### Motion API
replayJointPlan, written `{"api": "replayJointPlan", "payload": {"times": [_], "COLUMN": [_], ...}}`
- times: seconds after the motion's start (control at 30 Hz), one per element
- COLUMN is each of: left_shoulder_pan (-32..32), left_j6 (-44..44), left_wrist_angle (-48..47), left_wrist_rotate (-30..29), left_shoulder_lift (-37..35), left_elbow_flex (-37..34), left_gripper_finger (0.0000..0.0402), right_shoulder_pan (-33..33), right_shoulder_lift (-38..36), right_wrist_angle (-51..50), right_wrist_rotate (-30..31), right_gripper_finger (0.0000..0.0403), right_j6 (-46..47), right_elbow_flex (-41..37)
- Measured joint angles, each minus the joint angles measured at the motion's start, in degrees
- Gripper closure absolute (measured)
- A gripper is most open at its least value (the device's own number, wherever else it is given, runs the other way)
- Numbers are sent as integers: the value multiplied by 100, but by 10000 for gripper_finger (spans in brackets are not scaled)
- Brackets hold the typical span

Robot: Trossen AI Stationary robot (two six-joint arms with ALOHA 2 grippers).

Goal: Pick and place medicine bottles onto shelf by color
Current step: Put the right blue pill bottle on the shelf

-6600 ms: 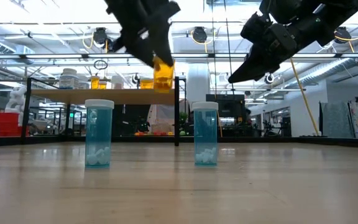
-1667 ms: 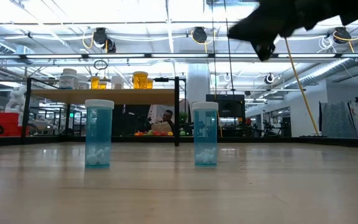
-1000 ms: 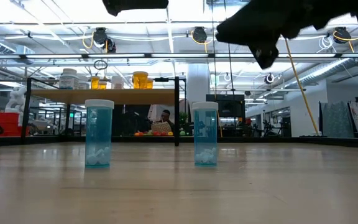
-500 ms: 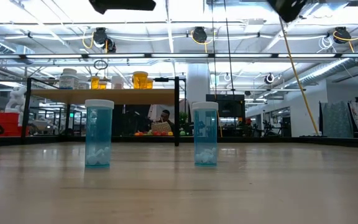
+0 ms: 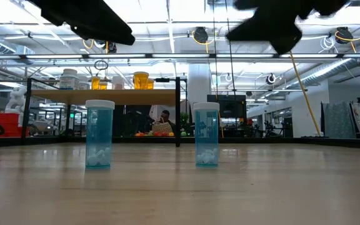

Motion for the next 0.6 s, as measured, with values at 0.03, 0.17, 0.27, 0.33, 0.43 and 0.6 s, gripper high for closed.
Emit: {"api": "replayJointPlan", "payload": {"times": [0.03, 0.17, 0.27, 0.33, 0.43, 0.6], "left_shoulder_pan": [2, -5, -3, -3, -5, -4], "left_j6": [-10, -9, -7, 11, 6, 0], "left_wrist_angle": [2, 34, 36, 34, 34, 34], "left_wrist_rotate": [-4, 2, 0, 2, 15, 19], "left_shoulder_lift": [0, 0, 0, 0, 0, 0], "left_elbow_flex": [-30, -54, -54, -54, -54, -54], "left_gripper_finger": [242, 244, 243, 243, 243, 243], "right_shoulder_pan": [-33, -200, -382, -505, -657, -825], "right_shoulder_lift": [107, 441, 610, 721, 834, 862], "right_wrist_angle": [0, 116, 263, 380, 472, 488], "right_wrist_rotate": [-1, -13, -59, -241, -543, -901], "right_gripper_finger": [204, 188, 183, 183, 183, 183], "right_j6": [-33, -127, -124, -124, -263, -696], "right_elbow_flex": [0, -4, -2, -4, -4, -4]}}
